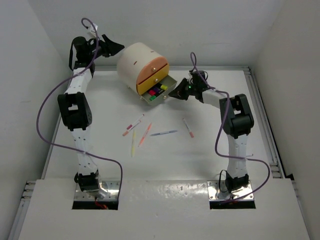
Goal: Sort the stationery into containers
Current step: Close the drawer in the storage box.
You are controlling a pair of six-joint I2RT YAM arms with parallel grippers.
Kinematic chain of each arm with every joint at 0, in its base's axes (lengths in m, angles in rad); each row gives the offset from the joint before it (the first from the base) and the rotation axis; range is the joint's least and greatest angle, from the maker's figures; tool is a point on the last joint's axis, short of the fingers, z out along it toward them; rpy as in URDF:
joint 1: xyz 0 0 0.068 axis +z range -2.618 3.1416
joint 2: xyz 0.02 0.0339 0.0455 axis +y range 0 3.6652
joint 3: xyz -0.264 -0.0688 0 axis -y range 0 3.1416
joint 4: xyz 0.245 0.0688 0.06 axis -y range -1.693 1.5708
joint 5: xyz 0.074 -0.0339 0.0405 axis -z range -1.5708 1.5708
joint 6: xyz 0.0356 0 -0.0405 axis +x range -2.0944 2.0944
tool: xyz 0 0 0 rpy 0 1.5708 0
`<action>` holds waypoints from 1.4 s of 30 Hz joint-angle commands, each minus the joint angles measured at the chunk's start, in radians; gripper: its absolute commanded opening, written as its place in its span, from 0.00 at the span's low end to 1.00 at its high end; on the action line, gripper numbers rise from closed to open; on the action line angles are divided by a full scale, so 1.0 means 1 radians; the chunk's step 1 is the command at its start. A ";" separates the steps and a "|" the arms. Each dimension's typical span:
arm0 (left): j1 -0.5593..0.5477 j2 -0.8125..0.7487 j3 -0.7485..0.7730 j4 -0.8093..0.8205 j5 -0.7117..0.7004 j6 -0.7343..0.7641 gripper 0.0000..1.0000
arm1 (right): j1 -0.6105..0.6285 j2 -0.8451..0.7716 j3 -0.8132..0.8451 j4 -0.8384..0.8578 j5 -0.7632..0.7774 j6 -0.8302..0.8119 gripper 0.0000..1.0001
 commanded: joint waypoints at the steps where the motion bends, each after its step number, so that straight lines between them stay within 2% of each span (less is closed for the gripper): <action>1: -0.001 0.000 -0.003 0.049 0.027 0.000 0.71 | 0.029 0.031 0.065 0.069 0.023 0.030 0.12; 21: -0.004 0.041 -0.036 0.014 0.165 0.009 0.66 | 0.080 0.194 0.247 0.158 0.072 0.107 0.13; 31: -0.032 0.011 -0.089 -0.031 0.190 0.079 0.64 | 0.086 0.275 0.368 0.222 0.089 0.142 0.14; 42: -0.047 0.003 -0.099 -0.078 0.162 0.121 0.63 | 0.102 0.321 0.415 0.257 0.086 0.187 0.23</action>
